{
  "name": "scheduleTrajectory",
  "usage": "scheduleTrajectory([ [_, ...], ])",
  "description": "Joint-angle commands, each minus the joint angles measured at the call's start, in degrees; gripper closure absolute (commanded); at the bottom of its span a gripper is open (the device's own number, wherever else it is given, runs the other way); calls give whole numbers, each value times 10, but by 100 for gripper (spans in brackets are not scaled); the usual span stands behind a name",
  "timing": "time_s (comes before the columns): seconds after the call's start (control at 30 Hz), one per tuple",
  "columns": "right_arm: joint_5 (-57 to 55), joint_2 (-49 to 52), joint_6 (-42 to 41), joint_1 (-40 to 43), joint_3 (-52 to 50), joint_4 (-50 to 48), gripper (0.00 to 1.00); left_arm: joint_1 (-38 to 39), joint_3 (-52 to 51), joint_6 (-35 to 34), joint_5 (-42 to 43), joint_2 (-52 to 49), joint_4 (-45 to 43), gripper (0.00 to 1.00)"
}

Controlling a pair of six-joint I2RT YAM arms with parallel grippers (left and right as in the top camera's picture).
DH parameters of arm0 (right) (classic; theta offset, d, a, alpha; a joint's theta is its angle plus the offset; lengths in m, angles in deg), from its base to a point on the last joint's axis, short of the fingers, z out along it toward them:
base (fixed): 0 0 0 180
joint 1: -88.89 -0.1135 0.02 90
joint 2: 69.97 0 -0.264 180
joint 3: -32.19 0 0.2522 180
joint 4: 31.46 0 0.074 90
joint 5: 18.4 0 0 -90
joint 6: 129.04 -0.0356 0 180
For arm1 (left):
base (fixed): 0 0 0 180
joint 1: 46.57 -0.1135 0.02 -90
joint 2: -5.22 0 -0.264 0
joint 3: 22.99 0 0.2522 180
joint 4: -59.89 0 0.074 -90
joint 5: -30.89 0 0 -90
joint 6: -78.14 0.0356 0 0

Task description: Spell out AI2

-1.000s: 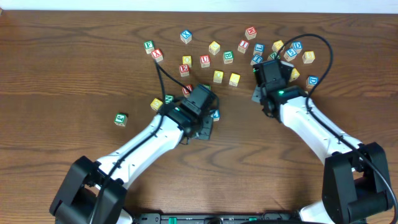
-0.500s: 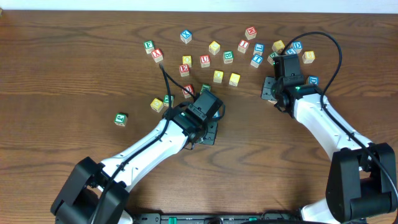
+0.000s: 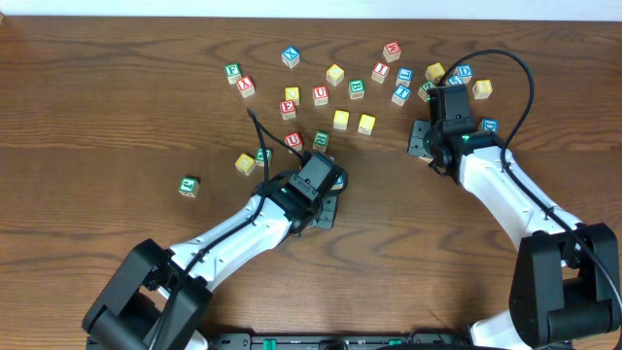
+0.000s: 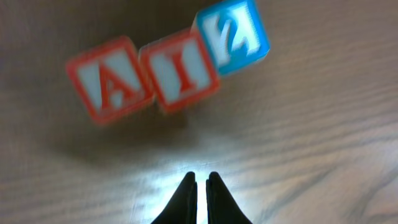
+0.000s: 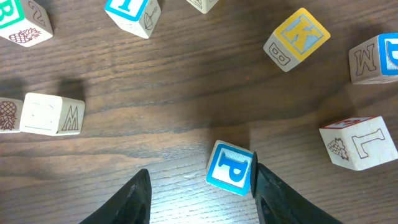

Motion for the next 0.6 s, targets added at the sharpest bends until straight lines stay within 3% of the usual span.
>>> scheduleTrajectory([
  [0.0, 4, 5, -8, 1, -3, -2, 53, -1, -5, -1, -31, -7, -17, 93],
  [0.57, 12, 5, -11, 0, -3, -8, 53, -4, -5, -1, -43, -58, -42, 92],
])
